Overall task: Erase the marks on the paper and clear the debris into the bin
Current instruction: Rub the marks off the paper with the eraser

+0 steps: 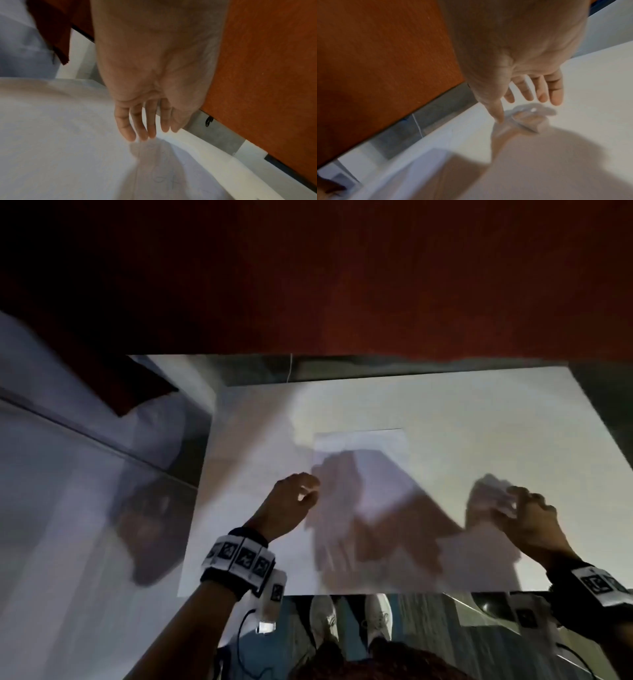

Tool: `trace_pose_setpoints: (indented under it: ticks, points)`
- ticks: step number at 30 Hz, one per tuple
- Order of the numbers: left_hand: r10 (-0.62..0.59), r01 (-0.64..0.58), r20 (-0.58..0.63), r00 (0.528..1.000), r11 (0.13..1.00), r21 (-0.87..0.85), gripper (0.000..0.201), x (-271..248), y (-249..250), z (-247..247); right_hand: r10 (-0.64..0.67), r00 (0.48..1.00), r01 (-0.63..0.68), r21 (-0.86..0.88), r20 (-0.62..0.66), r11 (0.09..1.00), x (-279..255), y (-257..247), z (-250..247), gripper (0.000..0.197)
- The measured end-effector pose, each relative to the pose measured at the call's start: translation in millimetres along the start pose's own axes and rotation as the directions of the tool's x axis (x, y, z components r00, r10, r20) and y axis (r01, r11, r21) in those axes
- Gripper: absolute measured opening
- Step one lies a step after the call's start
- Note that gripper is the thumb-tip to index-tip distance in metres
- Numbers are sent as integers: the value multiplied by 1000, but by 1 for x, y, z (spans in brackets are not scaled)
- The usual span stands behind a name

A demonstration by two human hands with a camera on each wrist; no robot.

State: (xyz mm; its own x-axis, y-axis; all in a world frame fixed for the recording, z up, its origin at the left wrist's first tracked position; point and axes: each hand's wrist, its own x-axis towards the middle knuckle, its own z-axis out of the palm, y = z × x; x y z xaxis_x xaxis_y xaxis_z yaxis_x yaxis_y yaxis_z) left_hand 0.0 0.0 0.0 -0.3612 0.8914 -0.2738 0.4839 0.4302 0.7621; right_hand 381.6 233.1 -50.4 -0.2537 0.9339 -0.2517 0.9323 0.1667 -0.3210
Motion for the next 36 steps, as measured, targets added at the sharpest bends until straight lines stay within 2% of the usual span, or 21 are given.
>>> trace_pose_setpoints:
  ticks: [1,3,6,10,14,19,22,24,27,30,34,36]
  points:
    - [6,-5,-27,1000,998,55,26,8,-2,0,16,1000,-16,-42,0,999,3,5,8,61]
    - [2,2,-26,1000,987,161,34,21,-5,0,59,998,-57,-95,13,994,2,12,16,58]
    - [-15,5,31,999,953,302,46,37,-13,5,22,999,-25,-108,-24,994,-3,10,22,31]
    - [35,-117,163,986,840,530,66,34,-32,21,23,999,-21,39,-46,999,-11,-26,3,25]
    - [181,-223,131,975,815,535,70,8,-52,44,-218,975,224,191,-52,956,-31,-101,4,26]
    - [281,-316,147,948,791,524,70,3,-56,47,-424,905,415,320,-44,852,-33,-178,45,22]
    - [262,-276,96,960,849,450,73,21,-45,33,-415,910,380,388,5,839,-29,-209,57,18]
    - [213,-233,94,972,875,424,81,37,-39,23,-450,893,412,390,7,824,-25,-223,59,13]
    - [200,-237,130,971,853,464,94,52,-45,17,-496,868,454,391,7,800,-19,-237,64,9]
    - [177,-235,159,971,825,514,102,54,-56,19,-472,881,433,404,-4,806,-6,-246,72,15]
    - [180,-245,172,968,822,514,108,56,-62,20,-388,921,370,389,-36,843,0,-251,82,11]
    - [173,-241,179,968,836,494,110,59,-63,21,-387,922,366,390,-27,845,-5,-250,89,9]
